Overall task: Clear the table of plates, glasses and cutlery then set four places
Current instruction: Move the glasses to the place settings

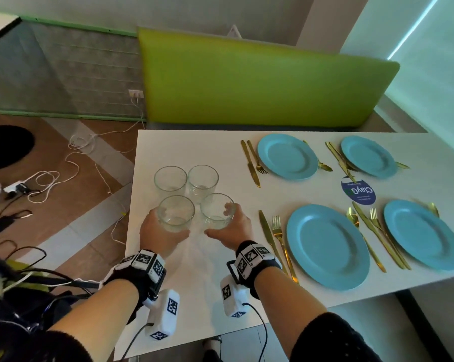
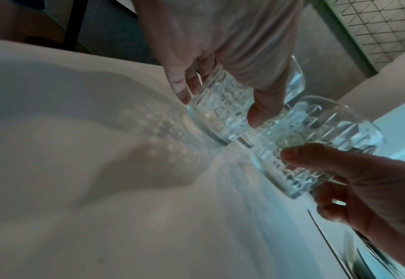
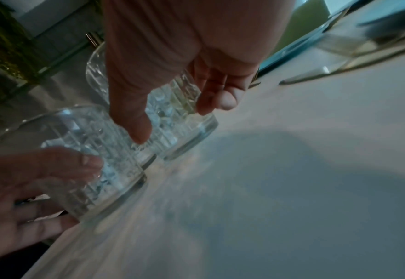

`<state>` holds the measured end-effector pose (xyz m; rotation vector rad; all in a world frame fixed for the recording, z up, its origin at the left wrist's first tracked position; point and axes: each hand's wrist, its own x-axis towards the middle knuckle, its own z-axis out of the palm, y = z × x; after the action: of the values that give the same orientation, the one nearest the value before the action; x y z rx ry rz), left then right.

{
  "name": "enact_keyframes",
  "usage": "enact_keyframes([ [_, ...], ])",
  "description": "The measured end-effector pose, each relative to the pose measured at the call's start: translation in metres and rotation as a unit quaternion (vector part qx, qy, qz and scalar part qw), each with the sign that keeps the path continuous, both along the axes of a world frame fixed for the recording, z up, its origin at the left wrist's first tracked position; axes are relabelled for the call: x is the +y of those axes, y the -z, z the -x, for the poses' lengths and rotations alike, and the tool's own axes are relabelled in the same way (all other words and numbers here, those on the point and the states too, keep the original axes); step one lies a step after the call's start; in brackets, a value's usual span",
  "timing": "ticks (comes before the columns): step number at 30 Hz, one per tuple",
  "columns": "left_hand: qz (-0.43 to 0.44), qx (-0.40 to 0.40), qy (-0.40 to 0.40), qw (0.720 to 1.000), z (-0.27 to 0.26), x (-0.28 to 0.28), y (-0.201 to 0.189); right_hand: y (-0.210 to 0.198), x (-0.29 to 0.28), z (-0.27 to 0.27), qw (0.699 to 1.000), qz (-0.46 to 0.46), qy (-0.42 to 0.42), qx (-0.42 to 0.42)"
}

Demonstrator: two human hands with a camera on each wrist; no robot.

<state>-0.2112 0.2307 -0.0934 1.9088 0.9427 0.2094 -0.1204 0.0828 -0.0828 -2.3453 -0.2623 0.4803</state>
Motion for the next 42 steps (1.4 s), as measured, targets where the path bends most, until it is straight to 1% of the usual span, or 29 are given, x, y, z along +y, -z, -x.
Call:
enact_keyframes([
  [3,-0.018,0.003,0.058,0.998,-0.007,-0.013,-0.010,-0.019,-0.027,-0.008,0.999,0.007,0.030,-0.018],
  [6,-0.032,-0.005,0.132,0.991,-0.026,-0.034,-0.029,-0.042,-0.059,-0.024,0.995,0.007,0.090,-0.037],
  [10,-0.029,-0.038,0.198,0.979,-0.062,-0.069,-0.057,-0.069,-0.110,-0.054,0.986,0.025,0.157,-0.048],
  [14,-0.030,-0.061,0.245,0.967,-0.109,-0.106,-0.081,-0.084,-0.168,-0.088,0.968,0.035,0.241,-0.061],
  [17,-0.027,-0.075,0.266,0.961,-0.150,-0.136,-0.093,-0.087,-0.214,-0.120,0.953,0.030,0.295,-0.059],
  [21,-0.002,-0.069,0.285,0.956,-0.210,-0.186,-0.099,-0.085,-0.277,-0.171,0.937,0.046,0.344,-0.048],
  [29,0.013,-0.051,0.293,0.955,-0.308,-0.270,-0.096,-0.079,-0.380,-0.280,0.914,0.054,0.401,-0.024],
  [36,-0.005,-0.037,0.308,0.951,-0.376,-0.314,-0.090,-0.069,-0.426,-0.362,0.899,0.061,0.434,-0.006],
  [42,0.000,-0.019,0.314,0.949,-0.408,-0.340,-0.077,-0.050,-0.454,-0.393,0.883,0.069,0.464,0.020],
])
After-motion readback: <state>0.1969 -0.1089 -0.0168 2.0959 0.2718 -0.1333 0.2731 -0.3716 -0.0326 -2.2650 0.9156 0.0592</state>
